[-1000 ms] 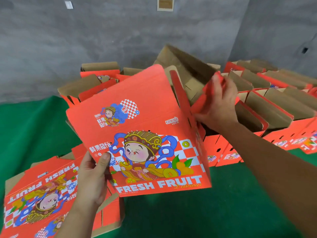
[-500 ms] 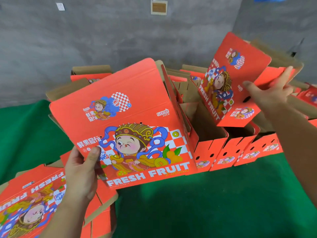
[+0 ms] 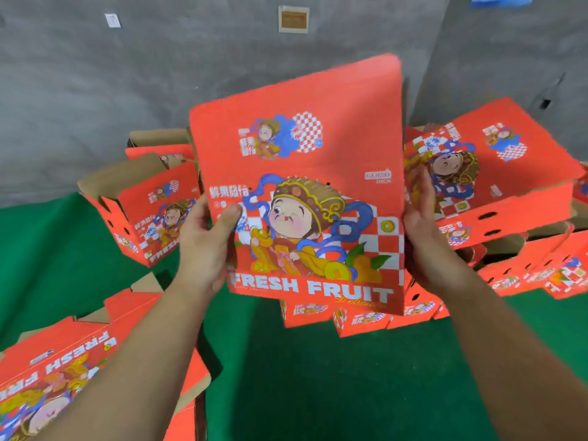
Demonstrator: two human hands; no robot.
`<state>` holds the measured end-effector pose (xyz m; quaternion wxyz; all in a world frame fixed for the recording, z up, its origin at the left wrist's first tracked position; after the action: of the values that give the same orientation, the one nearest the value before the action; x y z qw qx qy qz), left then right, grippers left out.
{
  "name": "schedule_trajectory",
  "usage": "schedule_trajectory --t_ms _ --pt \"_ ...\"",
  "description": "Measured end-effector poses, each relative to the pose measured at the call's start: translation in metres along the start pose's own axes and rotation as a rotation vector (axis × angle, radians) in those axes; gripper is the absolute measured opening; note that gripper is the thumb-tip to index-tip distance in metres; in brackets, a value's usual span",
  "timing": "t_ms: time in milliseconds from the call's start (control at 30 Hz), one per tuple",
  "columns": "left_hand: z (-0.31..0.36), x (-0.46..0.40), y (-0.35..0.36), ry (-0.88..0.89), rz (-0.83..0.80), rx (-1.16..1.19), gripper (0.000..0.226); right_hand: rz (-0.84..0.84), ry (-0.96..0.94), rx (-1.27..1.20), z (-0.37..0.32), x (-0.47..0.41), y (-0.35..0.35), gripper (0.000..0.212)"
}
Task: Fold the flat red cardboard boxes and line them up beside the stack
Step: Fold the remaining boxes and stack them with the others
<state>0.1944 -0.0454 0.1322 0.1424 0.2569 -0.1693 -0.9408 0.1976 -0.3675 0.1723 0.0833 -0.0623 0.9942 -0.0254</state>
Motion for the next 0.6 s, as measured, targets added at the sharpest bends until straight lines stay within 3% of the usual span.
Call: schedule_trajectory --t_ms 100,167,300,400,500,600 --pt "-0.005 -0.032 0.029 0.079 -0.035 -0.060 0.036 -0.128 -0.063 0.053 -0.011 0.002 -0.010 0.127" --pt "-0.008 -0.051 0.056 0.177 -0.118 -0.171 0.040 -0.095 -0.162 0.103 -0.020 -0.002 -0.014 0.144" --pt "-0.025 -0.063 0.109 0.351 -0.334 -0.627 0.054 0.322 -0.430 0.190 -0.018 -0.027 -0.023 0.136" --pt "-0.051 -0.038 0.123 0.212 -0.455 -0.619 0.051 0.683 -0.266 0.374 0.017 -0.042 -0.017 0.144" --pt "-0.081 -0.012 0.109 0.139 -0.412 -0.661 0.036 0.750 -0.076 0.476 0.055 -0.050 0.005 0.149" --pt "-0.104 0.009 0.076 -0.055 -0.356 -0.712 0.033 0.760 0.000 0.468 0.076 -0.059 0.016 0.149"
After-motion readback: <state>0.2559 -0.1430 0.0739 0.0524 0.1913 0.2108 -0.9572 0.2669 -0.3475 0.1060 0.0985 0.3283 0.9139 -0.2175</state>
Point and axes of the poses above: each hand's wrist, its own x-axis away from the middle knuckle, its own y-axis out of the palm, z = x × y, the point moved 2 cm from there along -x, towards the middle knuckle, and after that the axes turned 9 degrees about y, right-handed, at the moved point
